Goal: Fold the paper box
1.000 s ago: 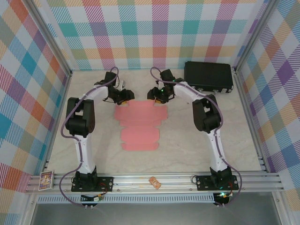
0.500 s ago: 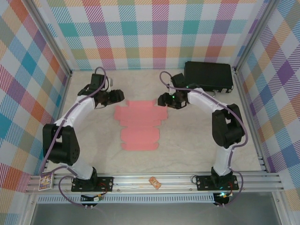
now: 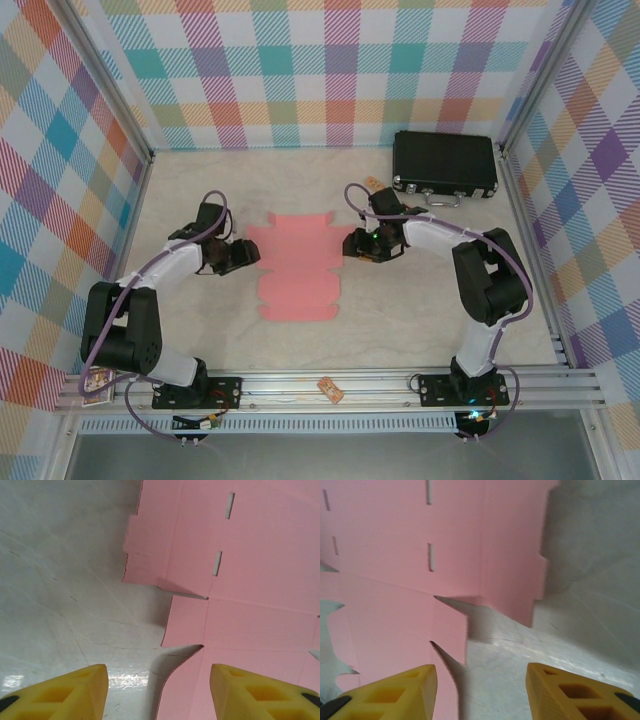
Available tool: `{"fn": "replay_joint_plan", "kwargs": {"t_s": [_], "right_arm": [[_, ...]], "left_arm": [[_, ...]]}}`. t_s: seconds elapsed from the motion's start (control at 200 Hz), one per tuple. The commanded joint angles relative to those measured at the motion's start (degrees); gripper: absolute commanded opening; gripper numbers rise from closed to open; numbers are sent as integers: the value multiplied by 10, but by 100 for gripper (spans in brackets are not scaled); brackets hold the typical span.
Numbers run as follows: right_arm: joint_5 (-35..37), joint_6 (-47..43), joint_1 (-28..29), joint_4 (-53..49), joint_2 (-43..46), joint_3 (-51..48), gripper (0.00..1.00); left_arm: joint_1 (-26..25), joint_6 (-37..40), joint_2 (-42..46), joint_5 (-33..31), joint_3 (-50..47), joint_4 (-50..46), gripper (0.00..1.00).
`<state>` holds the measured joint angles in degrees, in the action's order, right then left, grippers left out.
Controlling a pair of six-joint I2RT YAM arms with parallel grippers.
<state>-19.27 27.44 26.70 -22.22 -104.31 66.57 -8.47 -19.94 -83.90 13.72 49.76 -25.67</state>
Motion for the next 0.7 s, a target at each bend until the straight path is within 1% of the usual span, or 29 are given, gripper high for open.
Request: {"fn": "replay_joint_plan", "kwargs": {"t_s": [0.0, 0.145, 0.275, 0.305, 0.43, 0.695], "right_arm": [[-22, 25, 5, 47, -13, 1, 49], [-37, 32, 7, 47, -36, 19, 46], [-38, 38, 11, 44, -51, 28, 45], [-39, 40, 12, 43, -53, 30, 45], [-39, 41, 15, 43, -60, 32, 43], [-50, 45, 18, 44, -76, 40, 39]], "left_arm": [[0, -20, -6, 35, -14, 60, 55], [0, -26, -29, 51, -18, 92, 52], [0, -34, -47, 54, -16, 93, 49], [0, -36, -49, 54, -15, 112, 49], [0, -46, -62, 47, -12, 109, 48], [0, -46, -87, 68, -5, 108, 45]]}}
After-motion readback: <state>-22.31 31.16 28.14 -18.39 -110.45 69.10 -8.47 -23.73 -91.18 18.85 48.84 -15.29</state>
